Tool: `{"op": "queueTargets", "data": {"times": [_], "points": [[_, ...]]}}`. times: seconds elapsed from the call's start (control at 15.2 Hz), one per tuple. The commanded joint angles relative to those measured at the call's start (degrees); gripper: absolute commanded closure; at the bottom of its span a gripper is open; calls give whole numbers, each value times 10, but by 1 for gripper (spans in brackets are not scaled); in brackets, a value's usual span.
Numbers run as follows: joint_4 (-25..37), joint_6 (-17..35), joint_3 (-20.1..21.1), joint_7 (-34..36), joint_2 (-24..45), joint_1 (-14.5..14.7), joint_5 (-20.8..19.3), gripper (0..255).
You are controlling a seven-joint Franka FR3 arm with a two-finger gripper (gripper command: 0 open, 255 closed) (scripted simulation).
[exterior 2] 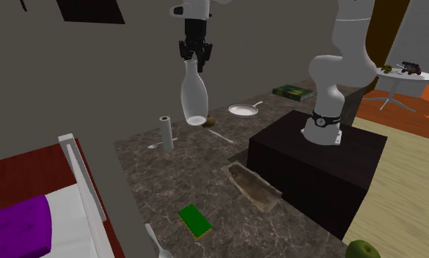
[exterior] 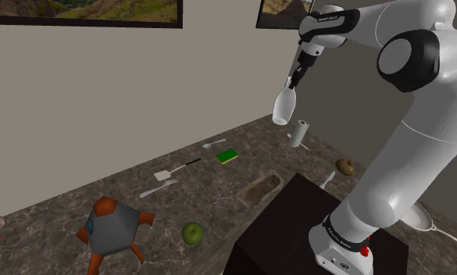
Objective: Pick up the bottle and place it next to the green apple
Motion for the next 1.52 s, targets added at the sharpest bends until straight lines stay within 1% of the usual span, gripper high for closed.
{"op": "queueTargets", "data": {"times": [0.0, 0.33, 0.66, 1.06, 1.45], "points": [[-38, 13, 10, 34, -34, 20, -21, 255], [-106, 31, 47, 118, -97, 57, -60, 255], [-156, 41, 90, 199, -143, 85, -84, 255], [-193, 47, 144, 291, -177, 118, -97, 255], [-208, 50, 198, 379, -188, 151, -98, 255]]}}
